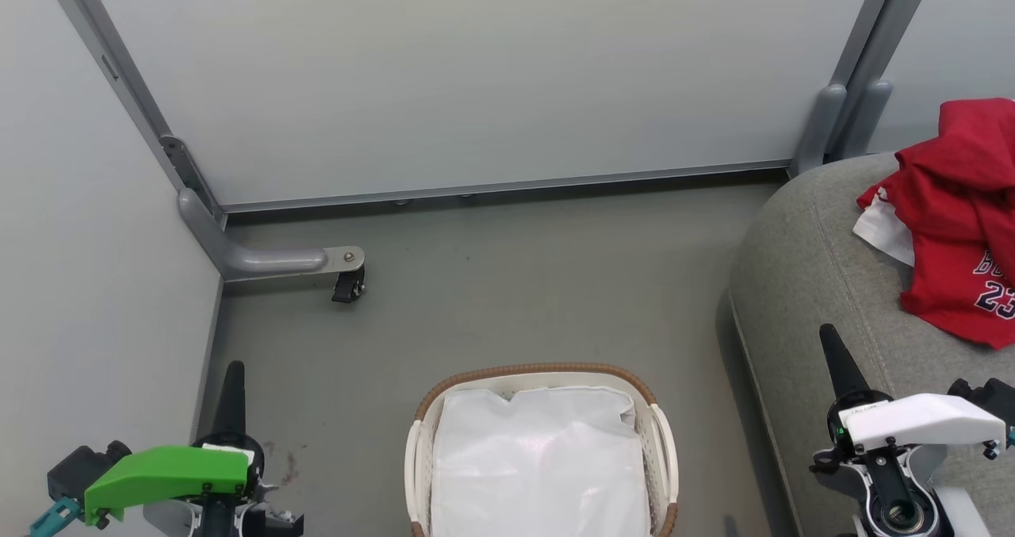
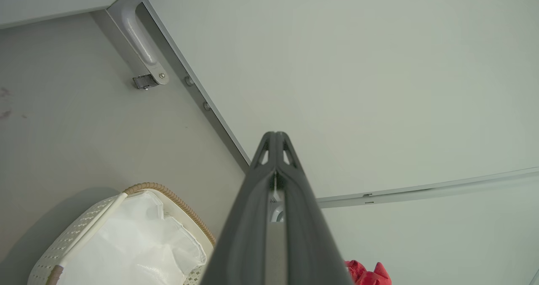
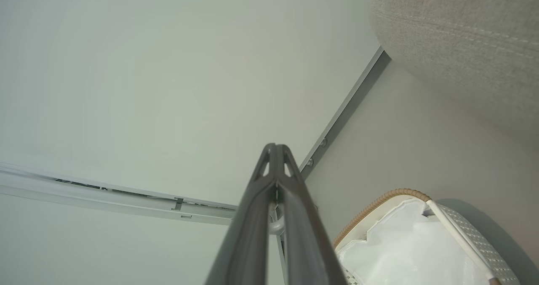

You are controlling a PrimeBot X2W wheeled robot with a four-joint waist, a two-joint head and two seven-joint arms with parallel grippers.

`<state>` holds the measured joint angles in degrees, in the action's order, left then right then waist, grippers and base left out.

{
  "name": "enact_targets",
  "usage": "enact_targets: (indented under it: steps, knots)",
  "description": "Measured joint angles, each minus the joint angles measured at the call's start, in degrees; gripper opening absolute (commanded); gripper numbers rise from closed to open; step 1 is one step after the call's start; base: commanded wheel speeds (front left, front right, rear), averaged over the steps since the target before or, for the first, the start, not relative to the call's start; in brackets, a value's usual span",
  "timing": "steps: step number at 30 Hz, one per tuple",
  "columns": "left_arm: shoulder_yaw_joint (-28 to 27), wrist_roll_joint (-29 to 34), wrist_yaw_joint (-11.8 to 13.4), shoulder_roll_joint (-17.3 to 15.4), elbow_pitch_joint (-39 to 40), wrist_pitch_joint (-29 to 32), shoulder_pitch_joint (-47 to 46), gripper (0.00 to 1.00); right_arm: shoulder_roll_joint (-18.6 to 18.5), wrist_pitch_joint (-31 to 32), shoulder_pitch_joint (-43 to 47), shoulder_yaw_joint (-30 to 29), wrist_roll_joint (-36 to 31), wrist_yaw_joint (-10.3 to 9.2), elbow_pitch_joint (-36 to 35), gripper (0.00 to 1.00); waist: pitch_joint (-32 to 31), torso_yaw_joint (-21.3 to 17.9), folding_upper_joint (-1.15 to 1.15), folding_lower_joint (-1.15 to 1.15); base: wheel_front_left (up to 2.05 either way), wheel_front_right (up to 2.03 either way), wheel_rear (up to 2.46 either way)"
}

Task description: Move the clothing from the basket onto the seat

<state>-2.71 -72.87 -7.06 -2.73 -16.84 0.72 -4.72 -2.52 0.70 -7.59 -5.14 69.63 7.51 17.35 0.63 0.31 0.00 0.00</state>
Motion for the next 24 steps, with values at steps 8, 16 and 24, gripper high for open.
enact_targets:
  steps: [8, 16, 24]
  knots:
    - [-0.77, -3.64, -0.03, 0.0, 0.47, 1.12, -0.09, 0.0, -0.03, 1.1, 0.18, -0.23, 4.26, -0.01, -0.55, 0.0, -0.07, -0.05, 0.0, 0.0, 0.0, 0.0, 0.0]
    - [-1.33, -6.94, -0.05, 0.0, 1.02, 2.15, -0.31, 0.0, -0.07, 2.08, 0.32, -0.46, 8.17, -0.01, -1.14, 0.0, -0.14, -0.1, 0.0, 0.0, 0.0, 0.0, 0.0]
    - [-2.03, -10.17, -0.05, 0.0, 1.48, 3.09, -0.62, 0.0, -0.09, 3.08, 0.6, -0.7, 11.91, -0.01, -1.71, 0.0, -0.22, -0.15, 0.0, 0.0, 0.0, 0.0, 0.0]
